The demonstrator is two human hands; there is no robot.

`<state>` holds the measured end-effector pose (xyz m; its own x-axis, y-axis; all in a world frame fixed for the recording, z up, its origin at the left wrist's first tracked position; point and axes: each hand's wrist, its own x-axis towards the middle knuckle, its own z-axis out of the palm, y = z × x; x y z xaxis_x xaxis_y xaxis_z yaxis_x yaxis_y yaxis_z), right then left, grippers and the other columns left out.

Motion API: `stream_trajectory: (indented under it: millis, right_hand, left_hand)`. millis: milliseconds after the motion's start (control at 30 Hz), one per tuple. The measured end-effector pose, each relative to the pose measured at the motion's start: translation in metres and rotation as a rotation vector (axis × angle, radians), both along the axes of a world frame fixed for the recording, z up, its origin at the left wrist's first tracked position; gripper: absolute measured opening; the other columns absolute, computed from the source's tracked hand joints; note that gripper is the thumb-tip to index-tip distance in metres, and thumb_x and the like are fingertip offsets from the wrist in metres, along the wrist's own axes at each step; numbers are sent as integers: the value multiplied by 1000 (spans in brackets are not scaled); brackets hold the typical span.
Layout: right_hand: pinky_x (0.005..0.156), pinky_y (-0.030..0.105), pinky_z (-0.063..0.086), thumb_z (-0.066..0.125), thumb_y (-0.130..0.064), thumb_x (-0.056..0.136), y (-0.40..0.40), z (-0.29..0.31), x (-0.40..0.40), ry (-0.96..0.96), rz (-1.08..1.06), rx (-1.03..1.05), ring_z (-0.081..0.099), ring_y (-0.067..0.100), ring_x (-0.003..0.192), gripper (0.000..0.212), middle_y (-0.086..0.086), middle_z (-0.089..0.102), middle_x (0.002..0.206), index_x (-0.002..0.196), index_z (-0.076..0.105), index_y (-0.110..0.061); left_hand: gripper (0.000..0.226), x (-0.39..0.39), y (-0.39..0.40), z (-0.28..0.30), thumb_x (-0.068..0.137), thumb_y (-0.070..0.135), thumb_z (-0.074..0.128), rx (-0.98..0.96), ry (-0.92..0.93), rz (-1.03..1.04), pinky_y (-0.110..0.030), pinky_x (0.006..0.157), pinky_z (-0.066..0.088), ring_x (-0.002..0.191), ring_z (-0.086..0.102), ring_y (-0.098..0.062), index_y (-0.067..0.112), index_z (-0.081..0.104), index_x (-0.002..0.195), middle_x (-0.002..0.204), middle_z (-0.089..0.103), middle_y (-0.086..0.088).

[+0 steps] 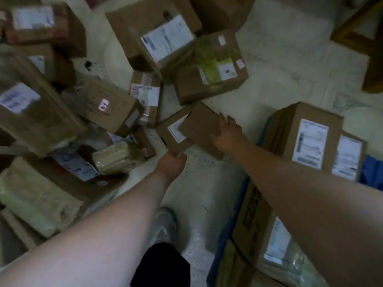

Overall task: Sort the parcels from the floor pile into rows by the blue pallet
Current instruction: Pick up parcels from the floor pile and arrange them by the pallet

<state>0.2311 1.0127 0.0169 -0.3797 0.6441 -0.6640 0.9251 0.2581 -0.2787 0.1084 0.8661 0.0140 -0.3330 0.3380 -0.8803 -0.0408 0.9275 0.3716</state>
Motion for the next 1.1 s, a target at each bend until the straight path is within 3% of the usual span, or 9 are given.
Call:
stream_trajectory:
  millis: [100,267,433,533,600,700,867,1033,1100]
  right_hand:
    - [119,49,19,49,-35,97,20,-57,-5,-39,-16,-43,12,35,148,81,6,1,165,157,-4,-23]
    - [118,49,25,41,-36,95,42,-103,-19,50,-391,-206,20,36,147,76,5,12,164,157,-3,-30]
    - [118,49,23,18,-56,100,29,-41,-24,127,-638,-327,28,36,142,67,13,25,157,153,27,-17]
    - [110,46,39,24,-76,85,22,23,-13,358,-858,-374,55,32,122,81,14,61,129,113,68,-14]
    - [104,43,45,36,-65,93,20,83,0,464,-862,-377,62,30,109,59,9,68,105,84,69,-17]
    - [89,31,51,68,-37,88,23,164,31,572,-821,-292,64,17,91,24,1,68,100,98,66,-15]
    - [100,39,51,70,-11,82,61,230,145,538,-904,-278,61,26,114,76,9,57,135,149,36,-20]
    - [77,36,57,56,-7,97,28,256,306,581,-1199,-410,68,25,94,39,13,67,121,135,51,-9]
    - [69,36,56,51,-2,98,-8,253,365,550,-1305,-379,68,23,89,47,10,66,119,143,45,-16]
  left_hand:
    - [11,16,15,-43,97,21,54,37,-194,263,-34,84,53,86,59,-24,18,54,86,96,59,-11]
    - [19,28,55,-73,95,6,46,147,-454,627,-39,96,52,106,59,-24,17,54,108,103,57,-4]
    - [22,10,42,-17,98,23,37,195,-424,885,-47,97,50,108,62,-32,18,57,107,119,63,-10]
    - [49,-1,24,47,101,44,34,223,-438,974,-50,100,46,112,61,-36,13,71,103,126,64,-15]
    - [51,5,25,100,100,47,42,232,-440,924,-41,89,54,94,71,-27,13,77,84,94,76,-12]
    - [15,26,45,171,96,26,55,181,-412,802,-29,65,60,73,72,-18,14,62,90,64,73,-6]
    - [32,101,99,218,94,11,59,274,-491,546,-28,66,61,81,73,-13,16,59,126,95,76,-5]
    - [29,233,105,232,92,2,59,277,-460,97,-23,59,60,71,72,-13,10,60,120,98,76,-7]
    - [21,276,86,224,95,9,58,232,-345,-156,-27,68,58,86,68,-21,12,59,116,113,70,-14]
